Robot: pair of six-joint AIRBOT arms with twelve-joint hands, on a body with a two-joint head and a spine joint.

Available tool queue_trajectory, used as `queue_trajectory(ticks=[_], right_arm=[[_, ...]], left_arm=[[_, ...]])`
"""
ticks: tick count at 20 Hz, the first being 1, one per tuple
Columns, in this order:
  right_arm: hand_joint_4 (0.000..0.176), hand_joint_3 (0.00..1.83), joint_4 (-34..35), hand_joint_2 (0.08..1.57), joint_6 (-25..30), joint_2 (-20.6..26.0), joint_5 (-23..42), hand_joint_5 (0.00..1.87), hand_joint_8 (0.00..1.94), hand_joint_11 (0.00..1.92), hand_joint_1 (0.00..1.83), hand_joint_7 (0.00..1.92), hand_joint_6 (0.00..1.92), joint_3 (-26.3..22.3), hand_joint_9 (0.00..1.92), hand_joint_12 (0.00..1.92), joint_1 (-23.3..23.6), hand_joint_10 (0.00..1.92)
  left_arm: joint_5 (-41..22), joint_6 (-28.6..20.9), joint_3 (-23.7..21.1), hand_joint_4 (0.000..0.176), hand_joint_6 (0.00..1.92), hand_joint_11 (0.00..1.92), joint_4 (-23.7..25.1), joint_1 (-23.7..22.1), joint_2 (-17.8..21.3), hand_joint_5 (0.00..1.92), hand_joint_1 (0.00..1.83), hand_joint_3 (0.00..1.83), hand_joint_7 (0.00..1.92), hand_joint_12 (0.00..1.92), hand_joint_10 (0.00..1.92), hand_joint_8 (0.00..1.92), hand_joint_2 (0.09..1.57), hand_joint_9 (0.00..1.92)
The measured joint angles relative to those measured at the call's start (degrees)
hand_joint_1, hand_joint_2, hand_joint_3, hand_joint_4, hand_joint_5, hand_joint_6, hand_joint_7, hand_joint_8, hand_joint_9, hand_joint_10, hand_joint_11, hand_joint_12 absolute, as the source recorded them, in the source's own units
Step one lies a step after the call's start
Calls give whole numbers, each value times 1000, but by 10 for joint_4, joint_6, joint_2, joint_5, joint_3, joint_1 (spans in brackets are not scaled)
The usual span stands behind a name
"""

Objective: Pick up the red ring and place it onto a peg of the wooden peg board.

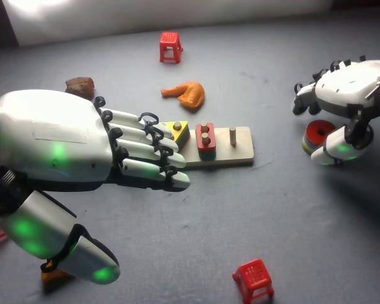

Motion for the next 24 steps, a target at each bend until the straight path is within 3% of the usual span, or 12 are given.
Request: queue_trajectory(ticks=[2, 5, 14, 18, 19, 20, 21, 23, 24], right_arm=[[0, 0, 0, 989, -4, 0, 0, 522, 708, 0, 1064, 522, 496, 1, 349, 1415, 0, 921], [0, 0, 0, 979, -8, 0, 4, 625, 625, 41, 1059, 631, 325, 2, 450, 1418, -4, 864], [0, 9, 0, 1008, -9, 0, 3, 679, 463, 34, 1105, 662, 166, 2, 443, 1409, -3, 822], [0, 8, 0, 1066, -14, 1, -6, 815, 426, 106, 1138, 821, 174, 2, 580, 1492, 25, 880], [0, 0, -1, 1161, -17, 1, -8, 801, 896, 183, 1189, 969, 1170, 2, 714, 1576, 33, 860], [0, 0, -1, 1161, -21, 0, -10, 801, 896, 183, 1189, 969, 1170, 2, 714, 1576, 37, 860], [0, 0, -2, 1155, -24, -3, -12, 836, 1126, 255, 1217, 978, 1095, 2, 750, 1618, 43, 1012], [0, 0, -1, 1145, -33, -10, -18, 854, 1090, 273, 1221, 1000, 1074, 2, 761, 1576, 50, 994], [0, 3, 0, 1142, -39, -14, -22, 871, 1079, 313, 1235, 984, 1088, 3, 731, 1513, 54, 1097]], left_arm=[[2, 2, 0, 0, 3, 13, 0, 0, 0, 71, 0, 13, 39, 29, 4, 5, 1104, 27], [9, 2, 2, 0, 4, 10, 1, 5, 0, 82, 0, 10, 49, 33, 3, 5, 1103, 30], [102, -37, 21, 0, 5, 13, -5, 5, -3, 84, 0, 0, 65, 50, 5, 8, 1084, 40], [106, -45, 12, 0, 5, 7, 19, 8, -3, 76, 0, 3, 53, 63, 4, 4, 1092, 37], [101, -52, 12, 0, 5, 16, 19, 8, -3, 77, 0, 6, 49, 18, 8, 8, 1104, 27], [98, -59, 10, 0, 5, 16, 21, 6, -3, 77, 0, 6, 49, 18, 8, 8, 1104, 27], [91, -67, 8, 0, 4, 24, 23, 3, -3, 76, 0, 8, 56, 20, 12, 10, 1112, 41], [84, -86, 2, 0, 4, 28, 22, 2, -3, 79, 0, 4, 59, 23, 13, 10, 1103, 44], [80, -113, 1, 0, 2, 35, 21, 2, -3, 75, 0, 0, 63, 29, 12, 9, 1095, 49]])
